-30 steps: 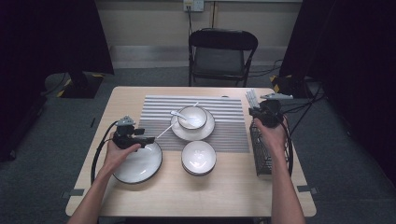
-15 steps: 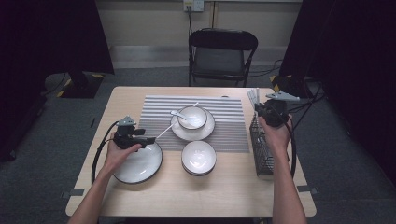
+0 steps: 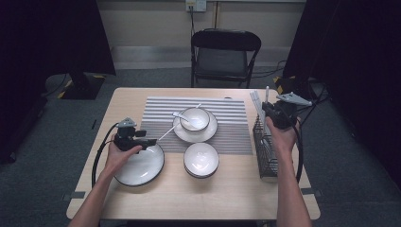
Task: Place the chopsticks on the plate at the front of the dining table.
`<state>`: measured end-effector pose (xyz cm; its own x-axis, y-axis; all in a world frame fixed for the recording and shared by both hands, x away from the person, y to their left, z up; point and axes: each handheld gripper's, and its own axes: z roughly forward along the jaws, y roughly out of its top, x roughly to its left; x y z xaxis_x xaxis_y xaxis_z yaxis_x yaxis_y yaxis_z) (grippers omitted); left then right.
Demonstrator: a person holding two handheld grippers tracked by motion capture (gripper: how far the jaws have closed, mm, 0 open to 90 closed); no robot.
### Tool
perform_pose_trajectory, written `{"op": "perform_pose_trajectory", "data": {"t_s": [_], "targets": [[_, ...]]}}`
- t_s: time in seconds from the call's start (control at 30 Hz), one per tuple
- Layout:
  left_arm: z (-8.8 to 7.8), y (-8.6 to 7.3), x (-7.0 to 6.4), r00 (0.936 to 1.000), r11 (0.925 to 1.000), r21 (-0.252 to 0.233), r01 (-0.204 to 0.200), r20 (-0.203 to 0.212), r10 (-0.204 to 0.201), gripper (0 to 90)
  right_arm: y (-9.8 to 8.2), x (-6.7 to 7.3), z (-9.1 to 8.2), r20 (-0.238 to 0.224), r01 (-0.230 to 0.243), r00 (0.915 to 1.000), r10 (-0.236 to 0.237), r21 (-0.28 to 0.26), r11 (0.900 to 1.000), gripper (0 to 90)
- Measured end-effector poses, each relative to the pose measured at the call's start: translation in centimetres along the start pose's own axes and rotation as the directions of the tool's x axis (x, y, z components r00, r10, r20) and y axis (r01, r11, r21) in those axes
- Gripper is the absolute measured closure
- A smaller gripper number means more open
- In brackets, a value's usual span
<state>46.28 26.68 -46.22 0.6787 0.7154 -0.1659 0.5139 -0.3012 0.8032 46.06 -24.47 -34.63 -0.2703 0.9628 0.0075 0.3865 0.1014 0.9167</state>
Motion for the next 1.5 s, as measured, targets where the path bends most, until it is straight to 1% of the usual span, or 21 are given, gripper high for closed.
{"op": "perform_pose_trajectory", "data": {"t_s": [0.23, 0.37, 0.4, 0.43, 0.47, 0.53, 0.57, 0.63, 0.7, 0.73, 0.77, 0.9, 1.03, 1.1, 1.13, 1.2, 1.27, 1.4, 1.43, 1.47, 1.5], "targets": [[0.0, 0.1, -0.2, 0.9999, 0.9999, 0.003, -0.010, 0.011, 0.010, 26.5, 0.7, -0.1, -0.6, -0.004, -0.004, 1.0000, 0.004, -0.019, 1.000, 85.1], [0.0, 0.1, -0.2, 0.9998, 1.0000, -0.005, -0.001, 0.021, 0.001, 25.2, 0.9, -0.1, -0.8, -0.005, -0.001, 1.0000, 0.001, -0.022, 1.000, 85.0], [0.0, 0.0, -0.2, 0.9995, 1.0000, -0.006, 0.003, 0.033, -0.003, 25.2, 1.0, -0.1, -0.9, -0.011, -0.007, 0.9999, 0.006, -0.024, 1.000, 85.0], [0.0, 0.0, -0.2, 0.9992, 1.0000, -0.004, 0.007, 0.039, -0.007, 25.2, 1.1, 0.0, -1.0, -0.008, 0.003, 1.0000, -0.003, -0.026, 1.000, 85.1], [0.1, 0.0, -0.3, 0.9996, 1.0000, 0.007, -0.003, 0.029, 0.003, 25.2, 1.1, 0.0, -1.0, -0.015, 0.001, 0.9999, -0.002, -0.030, 1.000, 85.0], [0.1, 0.0, -0.3, 0.9994, 1.0000, 0.006, -0.004, 0.034, 0.004, 25.2, 1.3, 0.0, -1.2, -0.010, 0.002, 1.0000, -0.002, -0.033, 0.999, 85.1], [0.0, 0.0, -0.4, 0.9995, 0.9999, 0.009, -0.014, 0.027, 0.014, 25.2, 1.4, 0.0, -1.3, -0.014, -0.003, 0.9999, 0.002, -0.036, 0.999, 85.1], [0.1, 0.0, -0.4, 0.9995, 1.0000, -0.004, -0.008, 0.032, 0.008, 25.2, 1.6, 0.0, -1.5, -0.002, 0.012, 0.9999, -0.012, -0.033, 0.999, 85.0], [0.0, 0.1, -0.4, 0.9996, 0.9999, -0.002, -0.015, 0.024, 0.015, 24.5, 1.9, 0.1, -1.5, -0.010, 0.019, 0.9998, -0.020, -0.023, 1.000, 85.0], [-0.1, 0.1, -0.4, 0.9997, 0.9998, -0.008, -0.017, 0.017, 0.017, 23.7, 2.0, 0.2, -1.6, -0.005, 0.025, 0.9997, -0.025, -0.027, 0.999, 85.0], [-0.1, 0.1, -0.5, 0.9997, 0.9998, -0.016, -0.012, 0.023, 0.012, 23.6, 2.1, 0.2, -1.7, -0.002, 0.028, 0.9996, -0.028, -0.031, 0.999, 85.0], [-0.2, 0.2, -0.5, 0.9995, 0.9995, -0.013, -0.028, 0.012, 0.028, 23.7, 2.6, 0.3, -2.0, -0.011, 0.026, 0.9996, -0.026, -0.048, 0.999, 85.1], [-0.2, 0.2, -0.7, 0.9997, 0.9996, -0.017, -0.021, 0.014, 0.021, 23.7, 3.0, 0.4, -2.3, -0.013, 0.028, 0.9995, -0.029, -0.059, 0.998, 85.0], [-0.3, 0.2, -0.7, 0.9996, 0.9996, -0.018, -0.021, 0.017, 0.021, 23.7, 3.4, 0.6, -2.7, -0.020, 0.029, 0.9993, -0.030, -0.088, 0.996, 85.1], [-0.3, 0.2, -0.6, 0.9996, 0.9995, -0.013, -0.027, -0.002, 0.027, 23.7, 3.5, 0.6, -2.9, -0.029, 0.023, 0.9992, -0.026, -0.106, 0.994, 85.1], [-0.4, 0.1, -0.5, 0.9997, 0.9996, -0.020, -0.021, 0.008, 0.022, 23.7, 3.9, 0.8, -3.2, -0.032, 0.025, 0.9991, -0.029, -0.121, 0.992, 85.1], [-0.5, 0.1, -0.5, 0.9999, 0.9996, -0.024, -0.015, 0.006, 0.015, 23.1, 4.1, 1.0, -3.3, -0.039, 0.032, 0.9986, -0.038, -0.127, 0.991, 85.1], [-0.7, 0.2, -0.6, 0.9998, 0.9991, -0.037, -0.019, 0.010, 0.020, 22.7, 4.5, 1.3, -3.4, -0.043, 0.039, 0.9981, -0.045, -0.132, 0.990, 85.1], [-0.7, 0.3, -0.6, 0.9996, 0.9989, -0.038, -0.026, 0.011, 0.026, 22.7, 4.7, 1.4, -3.5, -0.042, 0.040, 0.9981, -0.046, -0.133, 0.990, 85.1], [-0.7, 0.3, -0.6, 0.9992, 0.9987, -0.035, -0.038, 0.007, 0.038, 22.0, 5.1, 1.6, -3.5, -0.056, 0.045, 0.9971, -0.052, -0.132, 0.990, 85.1], [-0.8, 0.3, -0.6, 0.9992, 0.9987, -0.030, -0.040, 0.006, 0.040, 22.1, 5.2, 1.8, -3.5, -0.052, 0.050, 0.9970, -0.057, -0.129, 0.990, 85.1]]}}
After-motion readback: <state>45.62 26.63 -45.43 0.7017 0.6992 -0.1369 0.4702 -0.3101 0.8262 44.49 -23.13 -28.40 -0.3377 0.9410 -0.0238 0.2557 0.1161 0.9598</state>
